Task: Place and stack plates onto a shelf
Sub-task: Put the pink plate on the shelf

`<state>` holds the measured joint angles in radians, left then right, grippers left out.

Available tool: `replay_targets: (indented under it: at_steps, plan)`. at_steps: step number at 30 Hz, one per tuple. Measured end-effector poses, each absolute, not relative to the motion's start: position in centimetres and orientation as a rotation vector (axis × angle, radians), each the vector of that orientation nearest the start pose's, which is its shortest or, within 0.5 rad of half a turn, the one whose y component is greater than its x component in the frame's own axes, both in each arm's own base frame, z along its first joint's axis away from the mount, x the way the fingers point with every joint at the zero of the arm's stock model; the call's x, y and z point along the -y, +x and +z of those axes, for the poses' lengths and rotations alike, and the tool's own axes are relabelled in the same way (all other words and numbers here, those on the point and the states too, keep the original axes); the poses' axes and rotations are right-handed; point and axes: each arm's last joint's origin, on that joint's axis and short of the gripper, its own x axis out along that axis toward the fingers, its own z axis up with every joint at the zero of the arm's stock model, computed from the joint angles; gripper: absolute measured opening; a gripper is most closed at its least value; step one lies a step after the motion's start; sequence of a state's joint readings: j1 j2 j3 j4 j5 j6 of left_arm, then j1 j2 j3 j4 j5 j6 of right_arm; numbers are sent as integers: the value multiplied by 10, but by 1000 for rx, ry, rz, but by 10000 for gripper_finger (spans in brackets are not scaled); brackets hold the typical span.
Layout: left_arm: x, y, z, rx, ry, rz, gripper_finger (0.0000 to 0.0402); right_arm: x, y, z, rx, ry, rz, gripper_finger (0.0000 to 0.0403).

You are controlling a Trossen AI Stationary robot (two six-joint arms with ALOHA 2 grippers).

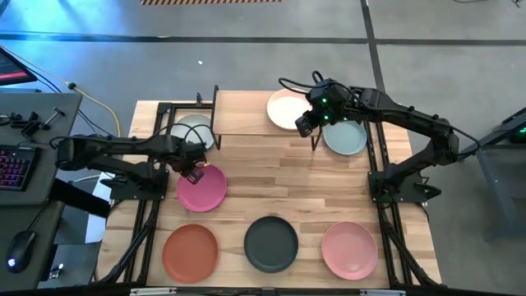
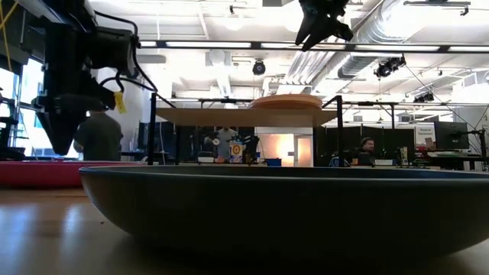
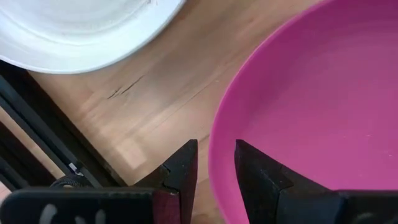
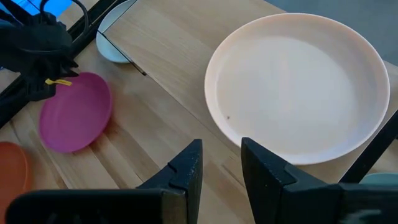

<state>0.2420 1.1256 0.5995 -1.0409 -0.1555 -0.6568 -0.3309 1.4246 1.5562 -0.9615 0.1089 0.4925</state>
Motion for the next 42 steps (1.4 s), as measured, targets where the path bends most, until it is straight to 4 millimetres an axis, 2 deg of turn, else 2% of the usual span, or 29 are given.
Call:
replay_targets:
  at_steps: [27,31,38,42]
  plan:
    - [-43,162,145,-1569,-559,781,93,95,265,385,-713,552,-616,90]
    - [-43,162,143,-1595,-529,750,76,95,265,385,-712,552,-616,90]
    - [-43,162,144,-1598,-527,749,21,95,265,385,-712,552,-616,90]
    - [-43,162,146,-1590,-526,738,11,95,265,385,-712,552,-616,90]
